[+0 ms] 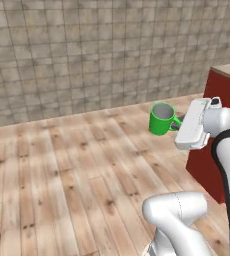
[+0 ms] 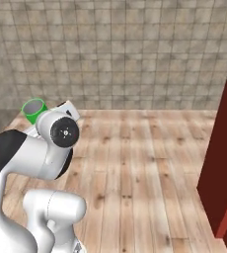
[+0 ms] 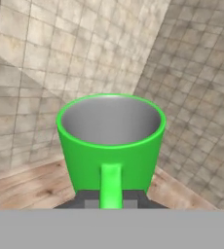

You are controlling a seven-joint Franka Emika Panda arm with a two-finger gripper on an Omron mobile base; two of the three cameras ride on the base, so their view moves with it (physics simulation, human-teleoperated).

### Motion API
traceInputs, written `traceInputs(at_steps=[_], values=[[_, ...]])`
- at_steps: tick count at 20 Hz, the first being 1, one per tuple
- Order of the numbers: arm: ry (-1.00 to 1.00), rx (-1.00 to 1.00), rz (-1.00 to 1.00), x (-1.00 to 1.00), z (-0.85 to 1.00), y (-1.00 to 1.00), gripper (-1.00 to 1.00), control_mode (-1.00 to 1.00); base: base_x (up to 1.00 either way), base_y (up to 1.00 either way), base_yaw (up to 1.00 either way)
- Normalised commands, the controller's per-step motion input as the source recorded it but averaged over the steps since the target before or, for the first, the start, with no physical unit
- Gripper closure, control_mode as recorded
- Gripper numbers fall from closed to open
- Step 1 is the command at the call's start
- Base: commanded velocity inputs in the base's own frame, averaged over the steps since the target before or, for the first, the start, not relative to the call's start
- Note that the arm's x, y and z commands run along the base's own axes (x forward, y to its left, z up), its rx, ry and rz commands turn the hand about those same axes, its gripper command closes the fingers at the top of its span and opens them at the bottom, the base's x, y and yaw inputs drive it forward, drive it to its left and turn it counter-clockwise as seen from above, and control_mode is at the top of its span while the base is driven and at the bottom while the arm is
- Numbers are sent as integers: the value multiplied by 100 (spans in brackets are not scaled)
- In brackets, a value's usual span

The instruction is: Open the cabinet directly in front. Then move the liquor and the mug to the dining counter with the jar on it.

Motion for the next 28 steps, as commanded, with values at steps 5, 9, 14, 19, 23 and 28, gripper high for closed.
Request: traceInputs(at_steps=[5,9,14,19,23,28], values=[[0,0,0,0,0,0,100,100,100,97,-2],[0,0,0,0,0,0,100,100,100,52,-8],[0,0,0,0,0,0,100,100,100,9,-12],[0,0,0,0,0,0,100,100,100,6,-14],[0,0,0,0,0,0,100,100,100,18,-22],[0,0,0,0,0,0,100,100,100,36,-38]])
